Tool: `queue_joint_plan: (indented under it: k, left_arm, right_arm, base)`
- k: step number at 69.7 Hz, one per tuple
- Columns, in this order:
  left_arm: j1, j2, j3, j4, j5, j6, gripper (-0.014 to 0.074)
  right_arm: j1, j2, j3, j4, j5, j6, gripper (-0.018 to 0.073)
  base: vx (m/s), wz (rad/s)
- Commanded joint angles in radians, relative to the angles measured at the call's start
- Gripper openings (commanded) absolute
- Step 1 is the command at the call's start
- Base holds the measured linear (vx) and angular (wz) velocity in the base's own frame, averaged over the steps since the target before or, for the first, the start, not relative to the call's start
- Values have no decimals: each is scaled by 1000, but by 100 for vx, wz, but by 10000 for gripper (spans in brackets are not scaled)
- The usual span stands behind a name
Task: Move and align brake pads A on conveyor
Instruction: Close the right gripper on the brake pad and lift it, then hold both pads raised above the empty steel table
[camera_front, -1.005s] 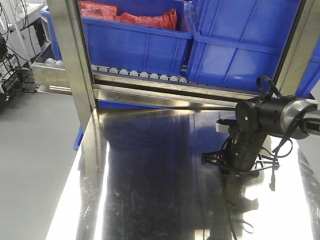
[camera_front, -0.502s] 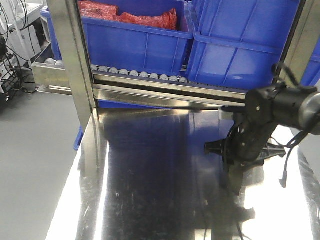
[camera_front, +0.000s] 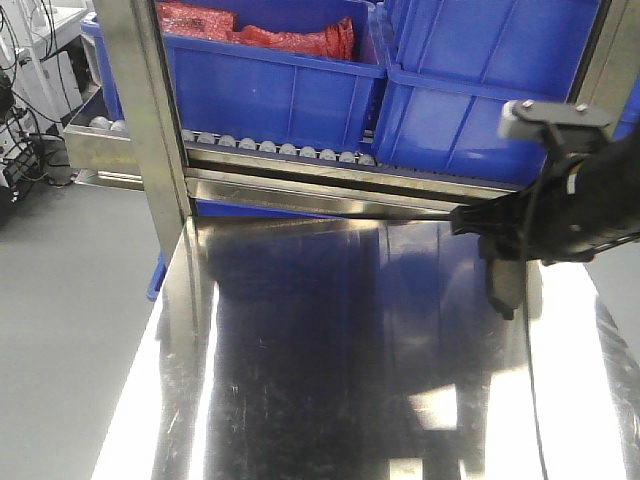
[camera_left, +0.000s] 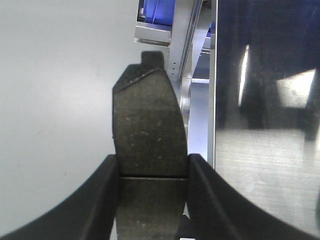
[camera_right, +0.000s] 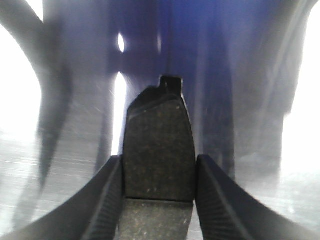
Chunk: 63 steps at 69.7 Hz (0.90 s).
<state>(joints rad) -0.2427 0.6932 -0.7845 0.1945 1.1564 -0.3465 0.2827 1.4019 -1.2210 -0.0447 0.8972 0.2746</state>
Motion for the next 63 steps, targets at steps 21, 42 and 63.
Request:
queue_joint_plan:
  k: [21, 42, 63]
  left_arm:
    - [2, -4, -28, 13, -59, -2, -6]
    - [2, -4, -28, 13, -59, -2, -6]
    - [2, -4, -28, 13, -59, -2, -6]
  right_arm:
    - [-1, -404, 241, -7, -99, -69, -10]
    - [-1, -672, 370, 11, 21, -131, -10]
    - [-2, -750, 390, 14, 165, -164, -8]
  base:
    - [0, 0]
    - [0, 0]
    - [0, 0]
